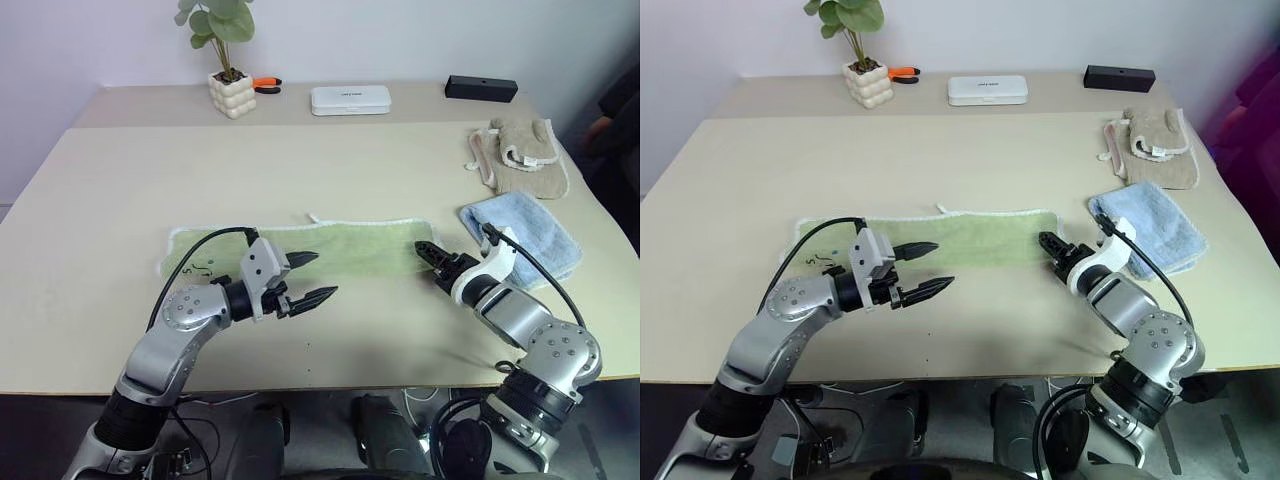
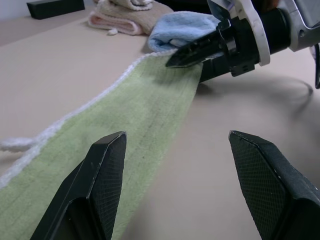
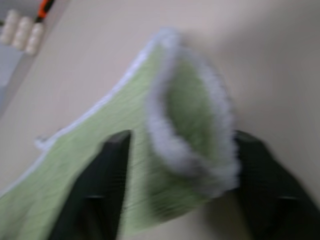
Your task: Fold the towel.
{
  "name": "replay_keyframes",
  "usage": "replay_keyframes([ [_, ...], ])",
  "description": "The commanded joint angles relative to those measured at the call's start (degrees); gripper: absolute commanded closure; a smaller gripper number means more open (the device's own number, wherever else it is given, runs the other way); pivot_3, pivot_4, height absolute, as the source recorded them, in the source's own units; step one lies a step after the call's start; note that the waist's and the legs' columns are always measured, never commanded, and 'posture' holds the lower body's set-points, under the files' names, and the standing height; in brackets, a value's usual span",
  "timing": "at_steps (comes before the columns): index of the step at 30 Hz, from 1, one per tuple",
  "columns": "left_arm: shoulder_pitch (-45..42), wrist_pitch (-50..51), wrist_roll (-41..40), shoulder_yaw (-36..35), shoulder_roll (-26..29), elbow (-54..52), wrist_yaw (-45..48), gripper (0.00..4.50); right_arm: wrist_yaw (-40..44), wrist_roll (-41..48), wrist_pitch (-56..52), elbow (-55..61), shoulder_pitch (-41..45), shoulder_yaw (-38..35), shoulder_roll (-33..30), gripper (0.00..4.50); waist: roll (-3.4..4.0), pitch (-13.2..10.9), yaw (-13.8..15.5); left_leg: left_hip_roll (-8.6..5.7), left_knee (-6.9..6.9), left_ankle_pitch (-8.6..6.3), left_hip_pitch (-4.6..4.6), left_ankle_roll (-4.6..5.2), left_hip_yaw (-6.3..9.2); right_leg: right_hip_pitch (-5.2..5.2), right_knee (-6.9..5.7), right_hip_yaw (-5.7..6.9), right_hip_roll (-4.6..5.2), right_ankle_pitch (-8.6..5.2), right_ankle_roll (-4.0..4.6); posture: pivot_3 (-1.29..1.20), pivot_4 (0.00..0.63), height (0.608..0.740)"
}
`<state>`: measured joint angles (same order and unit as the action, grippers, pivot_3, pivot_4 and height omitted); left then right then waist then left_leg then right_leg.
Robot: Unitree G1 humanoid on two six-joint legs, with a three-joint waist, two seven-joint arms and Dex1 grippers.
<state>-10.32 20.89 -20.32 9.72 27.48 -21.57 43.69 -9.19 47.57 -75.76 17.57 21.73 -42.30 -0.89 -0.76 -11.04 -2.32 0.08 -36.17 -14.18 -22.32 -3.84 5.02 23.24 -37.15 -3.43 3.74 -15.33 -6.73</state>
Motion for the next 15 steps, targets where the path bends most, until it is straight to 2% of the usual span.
replay_keyframes([
  [1, 0.7, -0.9, 0.3, -0.8, 0.3, -2.3, -0.3, 1.14, -0.8, 2.3, 0.8, 1.5, 0.5, -1.3, -1.4, 3.75, 0.01, 0.0, -0.1, 0.0, 0.02, 0.0, 0.0, 0.0, 0.0, 0.02, 0.0, 0.0, 0.0, 0.0, 0.0, 0.0, 0.15, 0.737],
  [2, 0.8, -0.9, 0.3, -0.8, 0.3, -2.3, -0.4, 1.14, -1.1, 2.9, 0.8, 1.8, 0.7, -1.6, -1.7, 4.27, 0.02, 0.0, -0.1, 0.0, 0.03, 0.0, -0.02, 0.0, 0.0, 0.05, -0.01, 0.0, 0.0, 0.0, 0.0, 0.0, 0.15, 0.737],
  [3, 0.8, -0.9, 0.3, -0.8, 0.3, -2.3, -0.4, 1.14, -1.3, 3.3, 0.8, 2.0, 0.8, -1.7, -2.0, 4.45, 0.02, 0.0, -0.1, 0.0, 0.03, 0.0, -0.04, 0.0, 0.0, 0.07, -0.01, 0.0, -0.01, 0.0, 0.0, 0.0, 0.15, 0.737],
  [6, 0.7, -1.3, 0.9, -0.9, 0.1, -1.7, -0.9, 1.14, 1.0, 3.9, 0.3, 3.8, 0.5, -0.9, -8.4, 4.45, 0.07, 0.0, -0.1, 0.0, 0.01, 0.0, -0.06, 0.0, -0.01, 0.08, 0.0, -0.01, 0.01, 0.0, 0.0, 0.0, 0.15, 0.737],
  [11, -0.5, -2.0, 1.6, -3.6, 0.5, 2.1, -2.0, 1.14, 9.8, 2.5, 2.7, 5.7, -1.4, 4.1, -23.9, 4.45, 0.12, -0.1, -0.1, -0.01, 0.02, -0.01, -0.09, 0.01, -0.03, 0.08, 0.08, 0.0, 0.02, -0.01, -0.01, 0.0, 0.15, 0.737],
  [15, -1.1, -2.9, 2.1, -4.2, 0.9, 3.5, -1.5, 1.14, 17.6, 1.2, 5.2, 9.4, 0.4, 14.7, -33.2, 4.45, 0.17, -0.1, -0.6, 0.02, 0.06, -0.02, -0.04, 0.05, -0.06, 0.1, 0.07, -0.05, -0.05, -0.01, 0.0, 0.0, 0.15, 0.737],
])
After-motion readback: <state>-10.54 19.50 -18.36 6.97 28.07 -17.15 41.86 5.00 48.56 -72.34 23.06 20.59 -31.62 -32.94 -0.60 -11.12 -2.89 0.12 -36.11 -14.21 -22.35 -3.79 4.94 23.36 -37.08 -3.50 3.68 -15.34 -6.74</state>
